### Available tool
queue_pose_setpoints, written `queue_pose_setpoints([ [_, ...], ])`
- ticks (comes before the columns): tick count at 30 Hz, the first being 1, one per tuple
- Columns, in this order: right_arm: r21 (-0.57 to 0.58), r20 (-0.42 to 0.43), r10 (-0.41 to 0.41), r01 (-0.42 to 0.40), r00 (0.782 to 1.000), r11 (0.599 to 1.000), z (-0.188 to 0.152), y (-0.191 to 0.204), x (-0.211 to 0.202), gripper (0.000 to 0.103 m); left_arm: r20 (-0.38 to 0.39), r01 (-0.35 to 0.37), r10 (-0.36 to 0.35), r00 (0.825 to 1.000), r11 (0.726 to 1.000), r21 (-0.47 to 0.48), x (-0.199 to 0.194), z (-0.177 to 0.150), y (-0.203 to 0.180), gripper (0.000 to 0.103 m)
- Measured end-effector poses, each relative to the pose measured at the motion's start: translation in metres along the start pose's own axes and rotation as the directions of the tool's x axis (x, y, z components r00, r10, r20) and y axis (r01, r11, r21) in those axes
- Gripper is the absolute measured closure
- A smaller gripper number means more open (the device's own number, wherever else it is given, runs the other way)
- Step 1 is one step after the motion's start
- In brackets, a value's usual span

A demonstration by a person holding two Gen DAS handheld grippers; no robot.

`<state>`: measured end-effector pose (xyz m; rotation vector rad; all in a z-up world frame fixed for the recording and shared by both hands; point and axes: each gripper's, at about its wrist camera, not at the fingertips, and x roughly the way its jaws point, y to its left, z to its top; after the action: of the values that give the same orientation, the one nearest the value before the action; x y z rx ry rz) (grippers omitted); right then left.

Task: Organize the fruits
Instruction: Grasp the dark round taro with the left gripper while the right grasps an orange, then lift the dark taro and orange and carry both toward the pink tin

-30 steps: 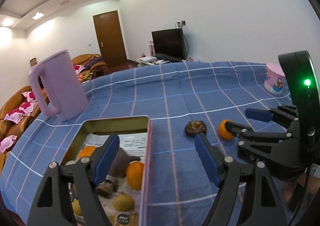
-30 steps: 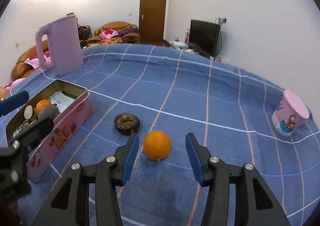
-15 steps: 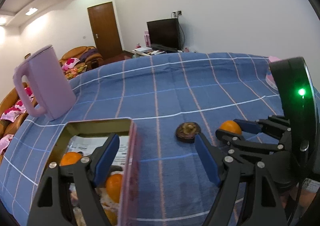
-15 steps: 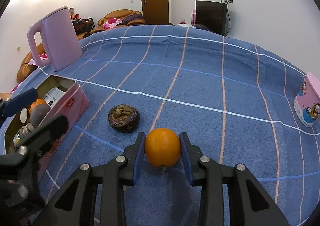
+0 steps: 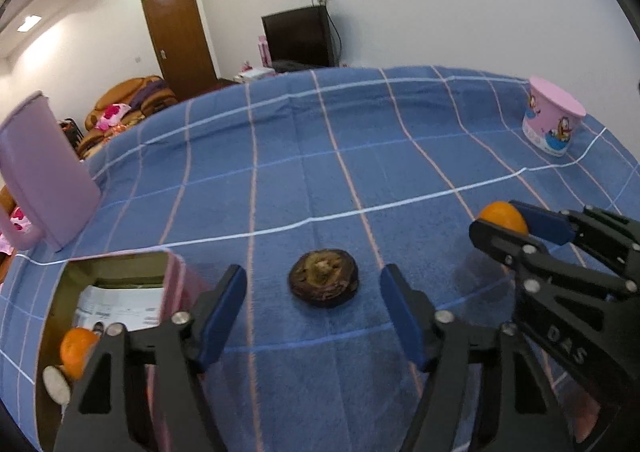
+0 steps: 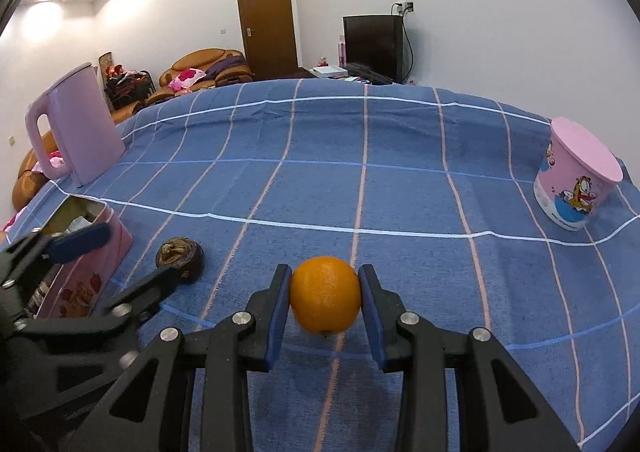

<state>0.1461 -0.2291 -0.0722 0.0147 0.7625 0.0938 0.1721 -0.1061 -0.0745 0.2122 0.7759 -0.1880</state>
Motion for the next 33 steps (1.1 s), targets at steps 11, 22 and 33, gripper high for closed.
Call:
queue_pose_setpoints([
  [11,-0.003,-0.002,0.028,-0.028,1.0,1.0,-0.001,0.0,0.002,0.067,-0.071,0.007,-0.008,0.997,1.0,-0.008,0.028,0.005,-0.003,0.048],
  [22,-0.014,-0.002,0.049,-0.049,0.999,0.999,0.0,0.001,0.004,0.067,-0.084,0.067,-0.072,0.994,0.996,-0.06,0.029,0.002,0.004,0.058],
  [33,-0.044,0.005,0.067,-0.066,0.998,0.997,-0.001,0.008,0.004,0.067,0.009,0.047,-0.046,0.999,0.997,-0.065,0.004,-0.004,0.001,0.058],
])
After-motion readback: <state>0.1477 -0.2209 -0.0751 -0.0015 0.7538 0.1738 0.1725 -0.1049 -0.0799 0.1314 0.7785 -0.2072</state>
